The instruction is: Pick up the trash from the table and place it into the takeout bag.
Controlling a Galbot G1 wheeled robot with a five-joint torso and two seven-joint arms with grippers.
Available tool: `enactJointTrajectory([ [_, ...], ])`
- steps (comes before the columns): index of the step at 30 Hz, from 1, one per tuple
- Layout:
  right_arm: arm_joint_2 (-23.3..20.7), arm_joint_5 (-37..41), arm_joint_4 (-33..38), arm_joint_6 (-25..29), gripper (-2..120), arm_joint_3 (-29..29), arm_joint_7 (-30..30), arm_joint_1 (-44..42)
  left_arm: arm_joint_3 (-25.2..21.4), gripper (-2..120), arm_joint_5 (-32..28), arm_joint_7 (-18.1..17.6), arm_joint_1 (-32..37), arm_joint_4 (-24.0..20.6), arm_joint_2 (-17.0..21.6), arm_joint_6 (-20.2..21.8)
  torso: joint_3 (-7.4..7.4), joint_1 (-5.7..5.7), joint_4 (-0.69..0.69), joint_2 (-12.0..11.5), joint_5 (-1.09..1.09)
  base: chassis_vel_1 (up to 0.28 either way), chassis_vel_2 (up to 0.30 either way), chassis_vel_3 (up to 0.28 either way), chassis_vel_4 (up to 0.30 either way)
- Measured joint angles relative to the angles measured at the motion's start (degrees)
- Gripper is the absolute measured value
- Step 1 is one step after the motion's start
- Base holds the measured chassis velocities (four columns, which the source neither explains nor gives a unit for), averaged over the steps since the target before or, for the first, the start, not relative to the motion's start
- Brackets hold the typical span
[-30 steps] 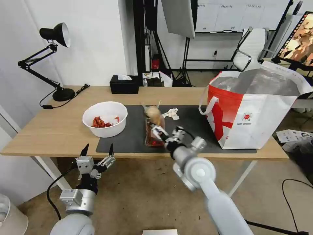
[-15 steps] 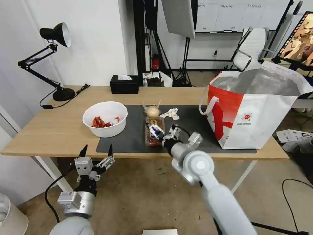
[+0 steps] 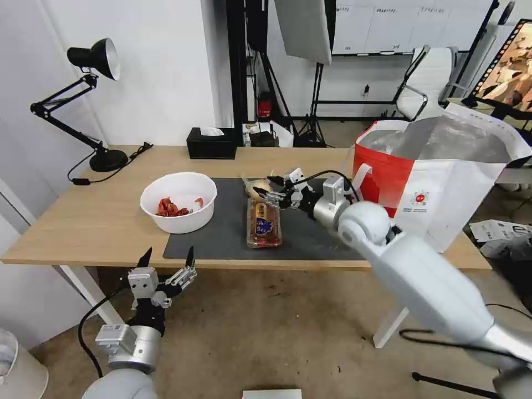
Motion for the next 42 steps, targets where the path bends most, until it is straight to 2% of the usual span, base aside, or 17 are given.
enactJointTrajectory([
  [3, 0.3, -1.0, -1.4, -0.7, 32, -0.6, -0.6, 0.4, 0.2, 100, -0.7, 0.0, -0.3, 0.1, 0.1, 0.4, 0.0, 0.0, 0.0, 0.0, -0.01, 0.0, 0.0, 0.0, 0.0],
  [6, 1.6, -2.6, -4.9, -1.0, 16, -1.3, -0.9, 0.5, 0.5, 100, -4.7, 0.0, -1.2, -0.4, 0.6, 2.5, 0.0, 0.0, 0.01, 0.0, -0.01, 0.0, 0.0, 0.0, 0.0],
  [7, 1.6, -2.6, -4.9, -1.0, 16, -1.3, -0.9, 0.5, 0.5, 100, -4.7, 0.0, -1.2, -0.4, 0.6, 2.5, 0.0, 0.0, 0.01, 0.0, -0.01, 0.0, 0.0, 0.0, 0.0],
  [9, 1.8, -2.8, -5.5, -1.0, 6, -1.3, -0.9, 0.1, 0.6, 100, -7.1, -0.4, -1.7, -1.4, 0.8, 4.2, 0.0, 0.0, 0.0, 0.0, 0.0, 0.0, 0.0, 0.0, 0.0],
  [10, 1.8, -2.8, -5.5, -1.0, 6, -1.3, -0.9, 0.1, 0.6, 100, -7.1, -0.4, -1.7, -1.4, 0.8, 4.2, 0.0, 0.0, 0.0, 0.0, 0.0, 0.0, 0.0, 0.0, 0.0],
  [11, 1.8, -2.8, -5.7, -1.0, 0, -1.2, -0.9, -0.1, 0.6, 100, -7.6, -0.5, -2.0, -1.5, 0.9, 4.6, -0.01, 0.0, 0.0, 0.0, 0.0, 0.0, 0.0, 0.0, 0.0],
  [19, 1.6, -1.9, -5.7, -0.8, 0, -0.8, -0.8, -0.4, 1.6, 100, -10.0, -0.7, -4.1, -0.1, 2.8, 5.5, -0.01, -0.01, 0.01, 0.0, -0.01, 0.0, 0.0, 0.0, 0.0],
  [22, 1.6, -1.1, -5.8, -0.8, 0, -0.8, -0.8, -0.5, 3.0, 100, -14.7, -0.4, -7.0, 2.4, 6.4, 5.7, -0.01, -0.01, 0.0, 0.0, -0.02, 0.0, 0.0, 0.0, 0.0],
  [24, 1.6, -1.1, -5.8, -0.8, 0, -0.8, -0.8, -0.5, 3.0, 100, -14.7, -0.4, -7.0, 2.4, 6.4, 5.7, -0.01, -0.01, 0.0, 0.0, -0.02, 0.0, 0.0, 0.0, 0.0],
  [28, 2.2, -0.1, -6.5, -0.6, 0, -1.3, -1.3, -0.7, 4.2, 100, -27.1, 0.7, -12.0, 5.2, 13.8, 5.8, -0.01, -0.01, 0.01, 0.0, -0.01, 0.0, 0.0, 0.0, 0.0],
  [29, 2.2, -0.1, -6.5, -0.6, 0, -1.3, -1.3, -0.7, 4.2, 100, -27.1, 0.7, -12.0, 5.2, 13.8, 5.8, -0.01, -0.01, 0.01, 0.0, -0.01, 0.0, 0.0, 0.0, 0.0],
  [32, 2.2, 0.0, -6.7, -0.5, 0, -1.5, -1.7, -0.7, 6.2, 100, -34.1, 0.8, -15.5, 7.3, 17.5, 5.8, -0.01, -0.01, 0.0, 0.0, -0.01, 0.0, 0.0, 0.0, 0.0],
  [33, 2.2, 0.0, -6.7, -0.5, 0, -1.5, -1.7, -0.7, 6.2, 100, -34.1, 0.8, -15.5, 7.3, 17.5, 5.8, -0.01, -0.01, 0.0, 0.0, -0.01, 0.0, 0.0, 0.0, 0.0],
  [35, 2.2, 0.2, -6.7, -0.5, 0, -1.5, -1.7, -0.7, 8.4, 100, -38.5, 0.6, -17.9, 8.4, 19.3, 5.8, -0.01, 0.0, 0.0, 0.0, -0.01, 0.0, 0.0, 0.0, 0.0],
  [38, 2.3, 0.3, -6.8, -0.5, 0, -1.6, -1.7, -0.7, 10.6, 100, -41.7, 0.4, -20.0, 9.1, 20.3, 5.8, 0.0, 0.0, 0.0, 0.0, -0.02, 0.0, 0.0, 0.0, 0.0],
  [42, 2.2, 0.5, -6.7, -0.6, 0, -1.8, -1.7, -0.8, 12.8, 100, -47.0, 0.4, -23.6, 10.3, 20.6, 6.2, -0.01, -0.01, 0.0, 0.0, -0.01, 0.0, 0.0, 0.0, 0.0],
])
